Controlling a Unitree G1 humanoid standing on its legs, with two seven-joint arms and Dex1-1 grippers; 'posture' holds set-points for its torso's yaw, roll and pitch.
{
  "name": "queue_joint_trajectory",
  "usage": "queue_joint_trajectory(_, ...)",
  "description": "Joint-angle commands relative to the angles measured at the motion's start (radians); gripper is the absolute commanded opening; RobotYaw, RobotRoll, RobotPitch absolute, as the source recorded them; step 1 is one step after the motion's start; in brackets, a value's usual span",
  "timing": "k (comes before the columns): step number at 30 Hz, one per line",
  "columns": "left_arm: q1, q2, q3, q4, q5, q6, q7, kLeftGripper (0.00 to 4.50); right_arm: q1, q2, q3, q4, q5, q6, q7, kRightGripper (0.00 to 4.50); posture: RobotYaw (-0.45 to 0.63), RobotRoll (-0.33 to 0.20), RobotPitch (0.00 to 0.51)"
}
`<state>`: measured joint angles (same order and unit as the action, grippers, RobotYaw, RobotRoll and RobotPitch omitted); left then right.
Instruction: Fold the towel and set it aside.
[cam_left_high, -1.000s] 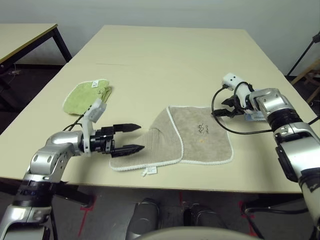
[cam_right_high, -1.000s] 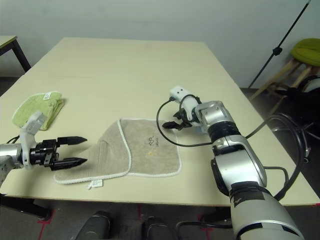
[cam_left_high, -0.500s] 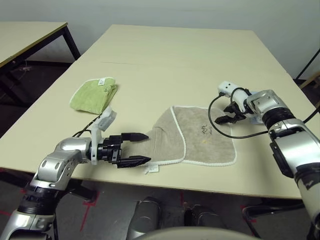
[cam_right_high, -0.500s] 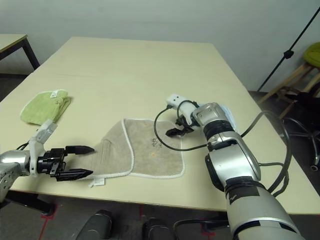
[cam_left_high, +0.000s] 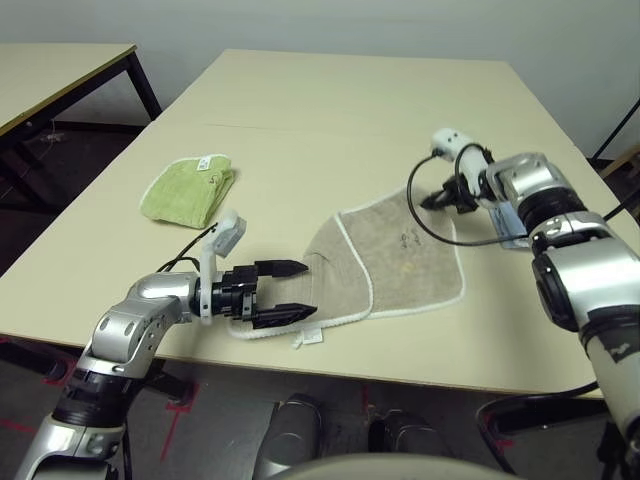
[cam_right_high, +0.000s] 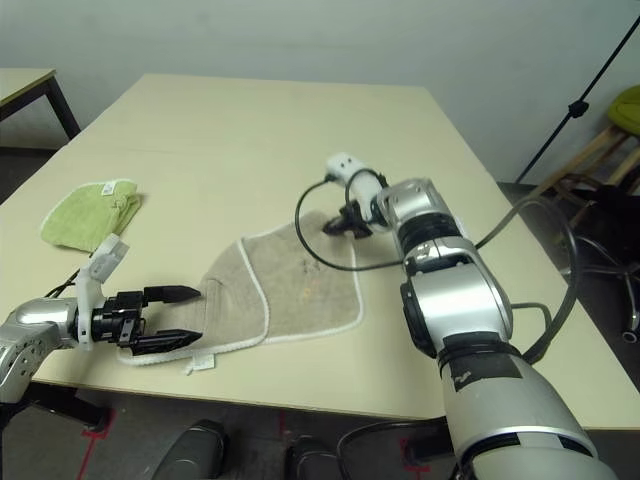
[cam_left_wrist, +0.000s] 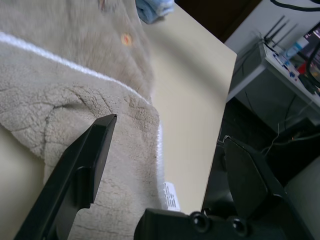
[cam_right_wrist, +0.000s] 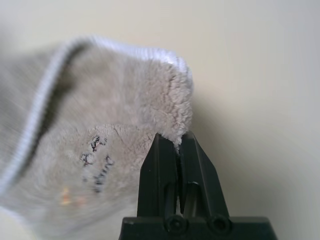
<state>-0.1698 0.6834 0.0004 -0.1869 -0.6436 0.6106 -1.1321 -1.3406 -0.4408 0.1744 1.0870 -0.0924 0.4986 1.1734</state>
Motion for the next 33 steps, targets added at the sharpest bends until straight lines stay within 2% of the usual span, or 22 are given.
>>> queue_joint_trajectory(1,-0.017,-0.007,0.026,-0.038,-0.045,0.062,0.041,4.50,-0.068,0.014,-0.035,-0.103,0.057,0.091,0.033,0.07,0.25,0.000,0.055)
queue_joint_trajectory(12,-0.025,-0.024,0.070,-0.086,-0.139,0.158,0.128,4.50,-0.168,0.025,-0.114,-0.432,0.238,0.385,0.033,0.07,0.25,0.000,0.058)
queue_joint_trajectory(19,-0.018,-0.028,0.074,-0.104,-0.161,0.170,0.152,4.50,-0.231,0.024,-0.194,-0.509,0.369,0.529,-0.022,0.07,0.25,0.000,0.056)
queue_joint_trajectory(24,-0.019,-0.025,0.074,-0.117,-0.187,0.207,0.172,4.50,-0.181,0.002,-0.174,-0.506,0.371,0.512,-0.055,0.07,0.25,0.000,0.054)
queue_joint_trajectory(33,0.043,0.008,0.097,-0.165,-0.209,0.255,0.214,4.50,-0.086,-0.036,-0.120,-0.441,0.304,0.404,-0.137,0.07,0.25,0.000,0.064)
